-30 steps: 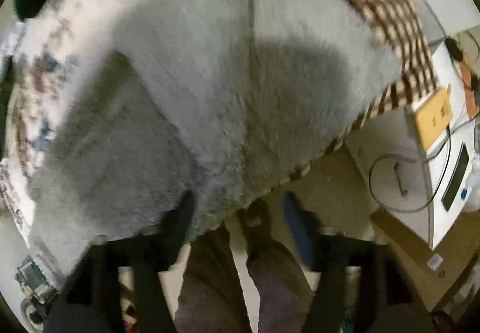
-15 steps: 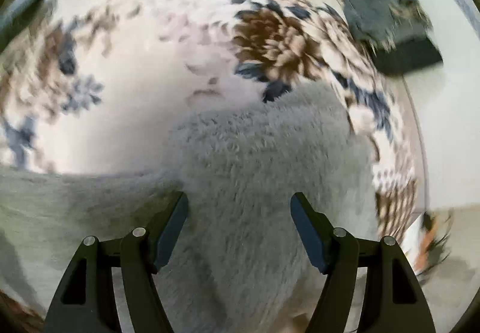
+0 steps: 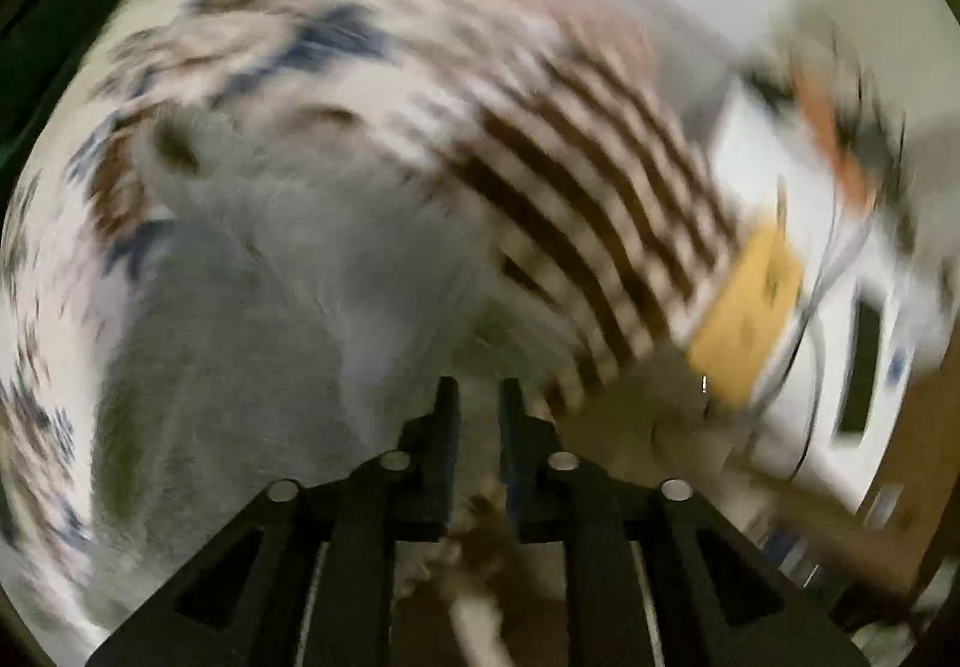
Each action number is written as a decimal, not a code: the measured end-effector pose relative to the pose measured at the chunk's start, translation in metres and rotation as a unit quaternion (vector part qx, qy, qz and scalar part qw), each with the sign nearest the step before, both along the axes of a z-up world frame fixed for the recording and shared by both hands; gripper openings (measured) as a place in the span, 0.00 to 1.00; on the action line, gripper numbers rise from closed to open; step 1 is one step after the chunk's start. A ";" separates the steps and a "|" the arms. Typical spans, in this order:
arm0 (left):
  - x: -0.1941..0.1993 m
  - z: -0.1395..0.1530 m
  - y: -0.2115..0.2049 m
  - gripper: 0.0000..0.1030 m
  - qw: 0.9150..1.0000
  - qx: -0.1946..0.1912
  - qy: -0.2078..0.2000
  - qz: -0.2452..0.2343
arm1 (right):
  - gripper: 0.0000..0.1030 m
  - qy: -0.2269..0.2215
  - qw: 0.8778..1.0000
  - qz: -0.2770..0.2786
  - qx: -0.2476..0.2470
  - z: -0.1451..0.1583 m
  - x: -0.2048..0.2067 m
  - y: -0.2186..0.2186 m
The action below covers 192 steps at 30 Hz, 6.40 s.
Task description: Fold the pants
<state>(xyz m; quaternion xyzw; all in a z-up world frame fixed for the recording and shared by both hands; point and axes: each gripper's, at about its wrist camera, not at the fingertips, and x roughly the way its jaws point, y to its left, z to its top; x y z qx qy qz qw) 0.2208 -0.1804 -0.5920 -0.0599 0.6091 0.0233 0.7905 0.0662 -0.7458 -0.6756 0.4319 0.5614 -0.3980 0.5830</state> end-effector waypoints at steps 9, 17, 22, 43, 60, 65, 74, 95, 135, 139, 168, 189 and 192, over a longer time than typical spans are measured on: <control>-0.005 -0.005 -0.017 0.82 1.000 0.008 0.010 -0.016 | 0.47 -0.153 0.982 -0.072 0.081 -0.016 -0.019 0.021; -0.018 -0.009 -0.024 0.82 0.999 0.013 0.020 -0.025 | 0.04 -0.156 0.986 -0.060 0.019 -0.013 -0.009 0.044; -0.024 -0.013 -0.027 0.82 0.999 0.010 0.027 -0.027 | 0.03 -0.146 0.988 -0.054 0.012 0.007 -0.024 0.055; -0.055 0.013 0.077 0.82 0.996 -0.015 0.010 0.091 | 0.54 -0.086 0.964 0.235 0.088 0.035 0.056 0.200; -0.038 -0.008 0.357 0.82 0.950 -0.109 -0.021 0.291 | 0.54 -0.070 0.796 0.573 0.182 0.063 0.279 0.635; -0.030 -0.018 0.366 0.15 0.947 -0.171 -0.058 0.265 | 0.54 -0.058 0.771 0.604 0.193 0.056 0.321 0.735; -0.032 -0.003 0.389 0.08 0.940 -0.198 -0.113 0.255 | 0.14 0.022 0.697 0.712 0.081 0.019 0.335 0.871; -0.036 -0.004 0.414 0.68 0.929 -0.262 -0.082 0.248 | 0.73 -0.054 0.797 0.590 0.117 0.066 0.332 0.698; -0.031 -0.001 0.386 0.38 0.965 -0.149 -0.056 0.211 | 0.43 -0.017 0.832 0.543 0.115 0.022 0.324 0.544; -0.033 0.030 0.376 0.77 0.974 -0.086 -0.085 0.192 | 0.31 -0.004 0.842 0.535 0.068 -0.003 0.346 0.539; -0.019 0.036 0.022 0.78 0.991 -0.090 -0.010 -0.094 | 0.58 -0.183 0.982 0.040 0.008 0.035 -0.022 0.086; -0.022 -0.044 -0.135 0.78 0.981 -0.014 0.065 -0.180 | 0.04 -0.193 0.981 -0.010 0.013 -0.030 -0.060 -0.016; -0.015 -0.053 -0.136 0.78 0.982 -0.014 0.075 -0.173 | 0.12 -0.230 0.968 -0.025 0.100 -0.057 -0.063 -0.019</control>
